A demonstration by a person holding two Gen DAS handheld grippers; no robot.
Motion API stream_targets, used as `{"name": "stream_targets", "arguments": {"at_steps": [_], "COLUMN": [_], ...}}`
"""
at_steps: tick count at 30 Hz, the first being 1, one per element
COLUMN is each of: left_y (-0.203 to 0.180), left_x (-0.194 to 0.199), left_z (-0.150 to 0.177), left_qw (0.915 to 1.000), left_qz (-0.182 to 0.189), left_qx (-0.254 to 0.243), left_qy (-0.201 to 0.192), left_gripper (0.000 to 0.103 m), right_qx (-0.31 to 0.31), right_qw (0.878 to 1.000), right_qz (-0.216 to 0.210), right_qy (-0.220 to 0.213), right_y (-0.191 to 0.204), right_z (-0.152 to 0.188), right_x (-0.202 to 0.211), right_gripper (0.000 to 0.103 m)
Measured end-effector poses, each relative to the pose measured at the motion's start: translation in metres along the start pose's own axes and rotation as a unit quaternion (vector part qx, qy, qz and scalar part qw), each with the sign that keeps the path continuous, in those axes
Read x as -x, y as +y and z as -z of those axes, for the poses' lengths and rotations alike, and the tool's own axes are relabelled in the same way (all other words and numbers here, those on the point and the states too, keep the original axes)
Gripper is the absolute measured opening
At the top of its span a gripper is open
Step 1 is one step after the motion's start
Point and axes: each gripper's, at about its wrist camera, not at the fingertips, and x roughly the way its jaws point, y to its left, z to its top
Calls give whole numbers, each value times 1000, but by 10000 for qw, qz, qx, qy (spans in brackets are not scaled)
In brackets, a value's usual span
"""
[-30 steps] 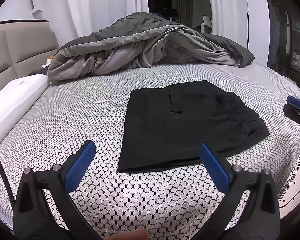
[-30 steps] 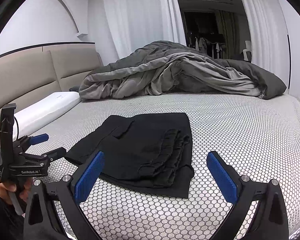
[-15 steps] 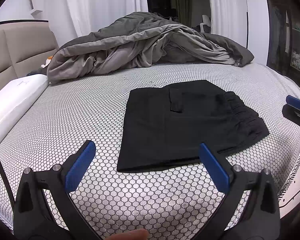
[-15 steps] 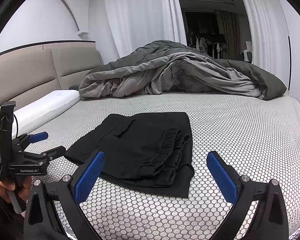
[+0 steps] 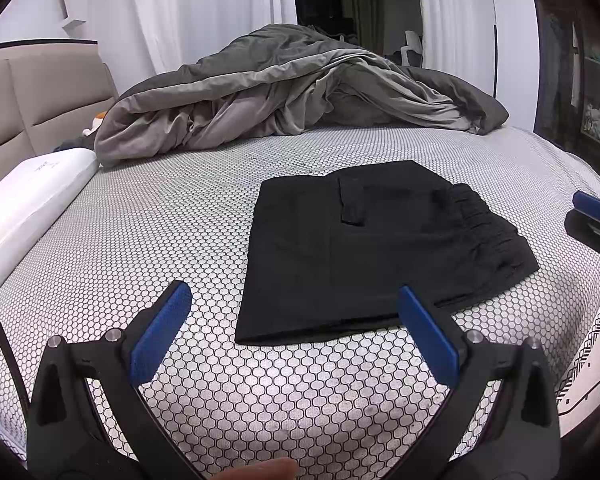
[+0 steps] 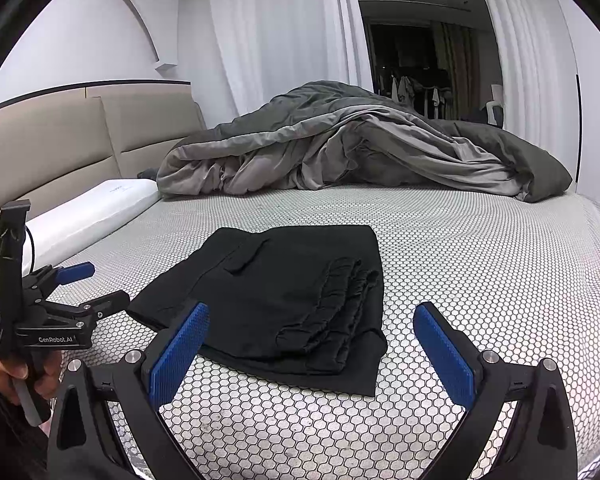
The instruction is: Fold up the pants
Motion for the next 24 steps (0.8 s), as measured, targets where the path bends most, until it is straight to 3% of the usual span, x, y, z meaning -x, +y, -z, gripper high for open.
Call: {"name": "stream_targets", "arguments": {"at_steps": [24], "left_y": [2], "left_x": [0], "left_z": [0], "left_qw": [10000], "left_qz": [10], "left_qx": [-13], "left_qy": [-17], "left_gripper": [103], "right_qx": [45], "right_qw": [10000], "right_qz": [5], "right_qy": [26], "right_y": [-2], "right_z": [1], "right_x": [1], "right_gripper": [103]}}
